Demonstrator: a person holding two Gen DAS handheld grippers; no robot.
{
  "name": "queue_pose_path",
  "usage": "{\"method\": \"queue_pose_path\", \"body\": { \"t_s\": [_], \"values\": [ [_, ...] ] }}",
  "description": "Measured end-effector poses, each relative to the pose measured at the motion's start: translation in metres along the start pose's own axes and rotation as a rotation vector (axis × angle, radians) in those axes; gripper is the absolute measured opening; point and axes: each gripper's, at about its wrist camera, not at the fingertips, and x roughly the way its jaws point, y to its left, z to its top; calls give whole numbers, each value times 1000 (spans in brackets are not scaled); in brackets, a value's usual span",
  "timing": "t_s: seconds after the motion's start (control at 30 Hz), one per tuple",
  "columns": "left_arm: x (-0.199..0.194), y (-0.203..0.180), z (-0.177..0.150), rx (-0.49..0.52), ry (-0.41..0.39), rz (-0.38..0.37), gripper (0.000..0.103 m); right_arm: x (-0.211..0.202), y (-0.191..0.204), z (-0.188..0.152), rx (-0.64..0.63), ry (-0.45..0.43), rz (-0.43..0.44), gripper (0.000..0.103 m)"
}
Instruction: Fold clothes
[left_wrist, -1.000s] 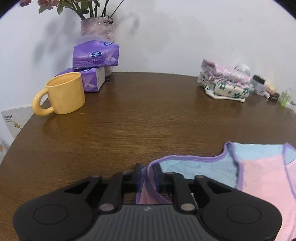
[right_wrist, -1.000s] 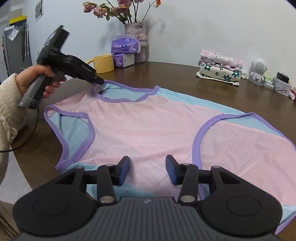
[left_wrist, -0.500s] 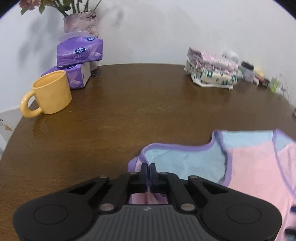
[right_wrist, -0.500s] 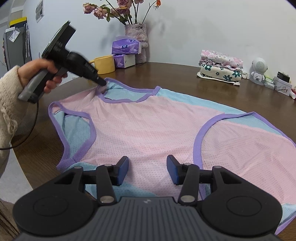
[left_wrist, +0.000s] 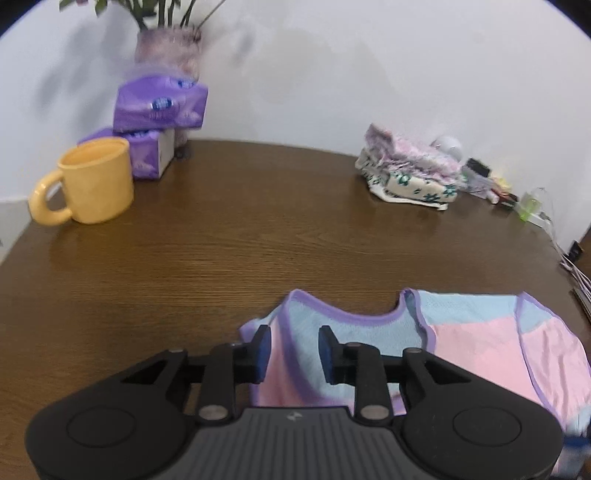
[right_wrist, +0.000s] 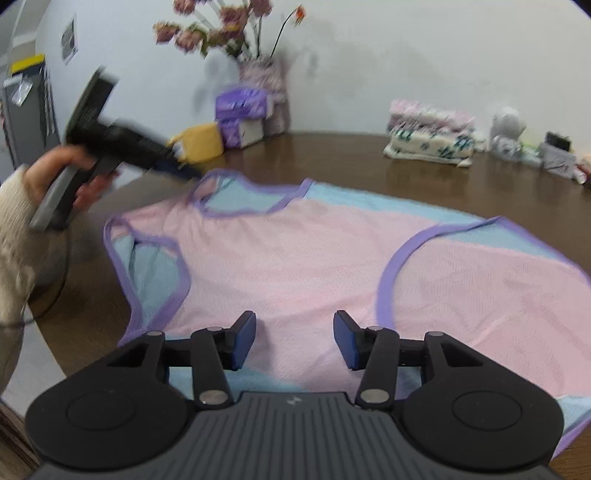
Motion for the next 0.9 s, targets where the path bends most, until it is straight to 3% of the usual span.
{"method": "queue_pose_path", "body": {
  "t_s": [0.17, 0.27, 0.4, 0.5, 0.67, 0.8, 0.9],
  "values": [
    [-11, -11, -20, 149, 28, -33, 23, -6, -14, 8, 21, -24, -53, 48],
    [-5, -16, -26, 196, 52, 8, 23, -2, -18, 12, 35, -9, -63, 48],
    [0, -14, -32, 210, 78, 78, 22, -2, -14, 26, 9, -9, -44, 48],
    [-16, -5, -35, 165, 49, 46, 22, 4, -4, 55, -37, 1, 40, 48],
    [-42, -9, -54, 228, 23, 32, 22, 58, 34, 110, -165, 101, 195, 43],
    [-52, -13, -72, 266, 31, 11, 22, 116, 71, 137, -263, 181, 232, 39],
    [-55, -15, -82, 290, 37, 19, 22, 153, 86, 149, -266, 212, 266, 37]
  ]
}}
